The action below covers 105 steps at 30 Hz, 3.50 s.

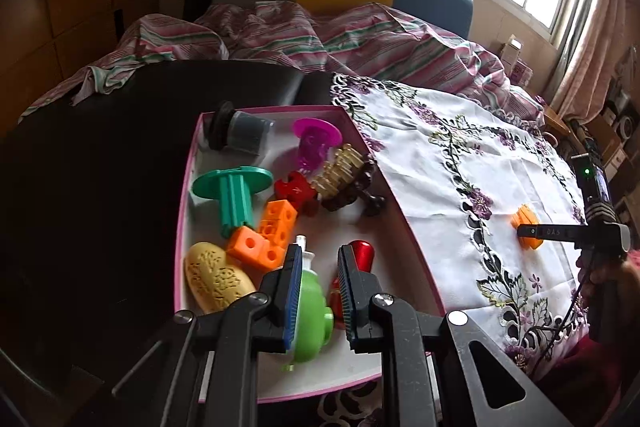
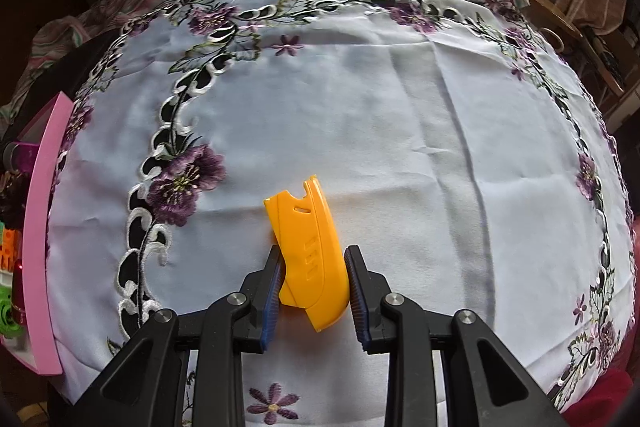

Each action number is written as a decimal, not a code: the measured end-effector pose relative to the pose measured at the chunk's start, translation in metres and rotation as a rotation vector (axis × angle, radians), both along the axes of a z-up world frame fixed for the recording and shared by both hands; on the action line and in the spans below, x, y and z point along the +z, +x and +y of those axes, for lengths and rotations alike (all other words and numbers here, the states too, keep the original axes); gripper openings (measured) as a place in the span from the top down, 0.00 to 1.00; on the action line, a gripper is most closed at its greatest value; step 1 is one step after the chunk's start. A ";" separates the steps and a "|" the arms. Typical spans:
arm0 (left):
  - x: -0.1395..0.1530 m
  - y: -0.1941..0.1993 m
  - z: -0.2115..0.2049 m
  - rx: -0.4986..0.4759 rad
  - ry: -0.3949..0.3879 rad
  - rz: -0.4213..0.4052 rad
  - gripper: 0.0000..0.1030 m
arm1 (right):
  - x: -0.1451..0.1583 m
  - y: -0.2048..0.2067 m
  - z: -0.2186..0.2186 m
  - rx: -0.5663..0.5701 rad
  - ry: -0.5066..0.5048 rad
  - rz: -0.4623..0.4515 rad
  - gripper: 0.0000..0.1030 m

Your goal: Organize rigid objects

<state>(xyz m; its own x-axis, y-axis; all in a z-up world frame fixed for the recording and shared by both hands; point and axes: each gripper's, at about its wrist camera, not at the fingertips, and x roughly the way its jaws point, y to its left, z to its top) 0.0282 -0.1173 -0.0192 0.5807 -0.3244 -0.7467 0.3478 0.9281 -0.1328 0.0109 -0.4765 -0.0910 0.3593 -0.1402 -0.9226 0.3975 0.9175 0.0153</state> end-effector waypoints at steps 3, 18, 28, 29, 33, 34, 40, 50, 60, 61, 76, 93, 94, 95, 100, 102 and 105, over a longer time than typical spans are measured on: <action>0.000 0.000 0.007 0.012 -0.008 0.003 0.82 | 0.000 0.001 0.003 0.015 -0.003 0.004 0.71; 0.000 0.004 0.052 0.122 -0.038 0.005 0.82 | 0.023 -0.001 0.027 0.061 0.036 -0.061 0.72; -0.006 0.008 0.094 0.233 -0.051 0.024 0.82 | 0.082 0.026 0.165 0.406 0.120 -0.246 0.72; -0.007 0.007 0.097 0.238 -0.053 0.025 0.82 | 0.085 0.030 0.184 0.447 0.127 -0.253 0.72; -0.009 0.006 0.105 0.251 -0.060 0.029 0.82 | 0.083 0.044 0.237 0.562 0.151 -0.251 0.72; -0.009 0.006 0.106 0.253 -0.061 0.030 0.82 | 0.079 0.050 0.247 0.580 0.157 -0.241 0.72; -0.015 0.007 0.110 0.259 -0.067 0.048 0.79 | 0.045 0.079 0.272 0.609 0.189 -0.143 0.72; -0.022 0.008 0.106 0.246 -0.066 0.062 0.68 | 0.006 0.096 0.272 0.566 0.204 -0.074 0.69; -0.016 0.005 0.101 0.249 -0.031 0.030 0.44 | 0.014 0.079 0.258 0.527 0.194 -0.127 0.60; -0.015 0.004 0.100 0.252 -0.027 0.025 0.42 | 0.017 0.075 0.258 0.524 0.185 -0.134 0.60; 0.014 -0.020 0.090 0.271 0.032 -0.080 0.00 | 0.055 0.001 0.275 0.354 -0.051 -0.350 0.57; 0.028 -0.041 0.091 0.343 0.082 -0.120 0.00 | 0.066 -0.019 0.285 0.320 -0.079 -0.405 0.57; 0.029 -0.041 0.091 0.343 0.081 -0.125 0.00 | 0.066 -0.019 0.286 0.321 -0.080 -0.406 0.57; 0.030 -0.042 0.091 0.343 0.080 -0.129 0.00 | 0.066 -0.019 0.287 0.322 -0.081 -0.406 0.57; 0.033 -0.047 0.092 0.357 0.085 -0.165 0.01 | 0.066 -0.019 0.290 0.328 -0.080 -0.404 0.57; 0.034 -0.048 0.092 0.368 0.094 -0.176 0.03 | 0.066 -0.019 0.292 0.332 -0.084 -0.403 0.57; 0.034 -0.047 0.091 0.362 0.100 -0.178 0.03 | 0.065 -0.018 0.293 0.336 -0.081 -0.402 0.57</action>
<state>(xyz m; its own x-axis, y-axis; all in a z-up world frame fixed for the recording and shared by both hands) -0.0188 -0.0258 0.0149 0.7665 -0.0064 -0.6422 0.0060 1.0000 -0.0028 -0.0073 -0.1835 -0.0262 0.7197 -0.0219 -0.6939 0.0590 0.9978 0.0297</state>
